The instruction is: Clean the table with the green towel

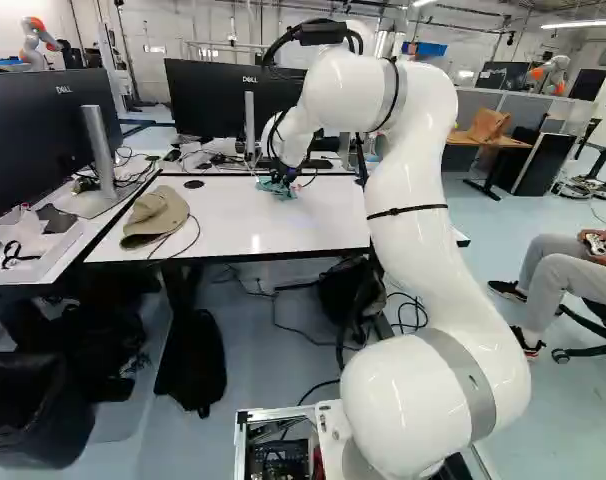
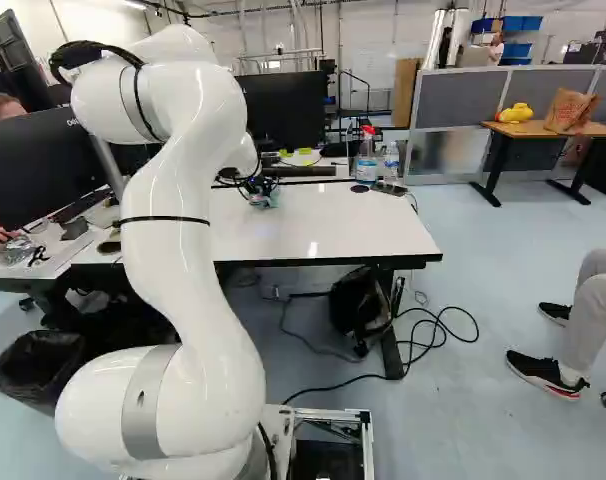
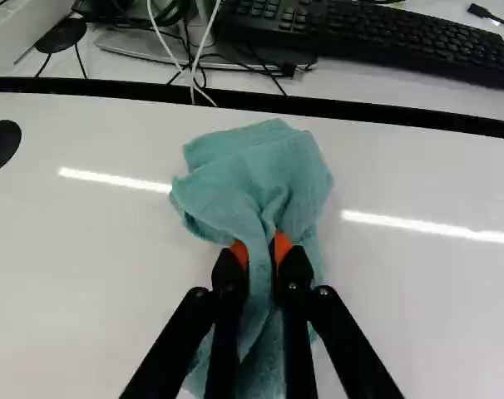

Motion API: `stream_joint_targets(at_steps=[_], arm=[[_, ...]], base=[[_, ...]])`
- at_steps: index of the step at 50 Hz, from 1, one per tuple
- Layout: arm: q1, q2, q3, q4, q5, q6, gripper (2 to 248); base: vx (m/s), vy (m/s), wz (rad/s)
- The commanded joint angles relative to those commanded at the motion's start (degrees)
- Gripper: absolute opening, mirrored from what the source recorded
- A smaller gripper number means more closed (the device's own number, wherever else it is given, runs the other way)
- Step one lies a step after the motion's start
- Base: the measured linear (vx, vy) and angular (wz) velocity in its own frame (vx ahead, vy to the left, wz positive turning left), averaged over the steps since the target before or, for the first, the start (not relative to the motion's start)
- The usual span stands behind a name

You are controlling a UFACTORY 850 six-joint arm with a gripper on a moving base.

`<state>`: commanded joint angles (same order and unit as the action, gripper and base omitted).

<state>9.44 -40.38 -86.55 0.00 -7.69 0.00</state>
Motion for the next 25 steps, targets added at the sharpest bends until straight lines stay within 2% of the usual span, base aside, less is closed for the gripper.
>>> stream_joint_targets(at_steps=[25], arm=[[-0.77, -0.20, -0.28, 0.00, -0.15, 0.00, 55]], base=[[0.000, 0.000, 0.000]])
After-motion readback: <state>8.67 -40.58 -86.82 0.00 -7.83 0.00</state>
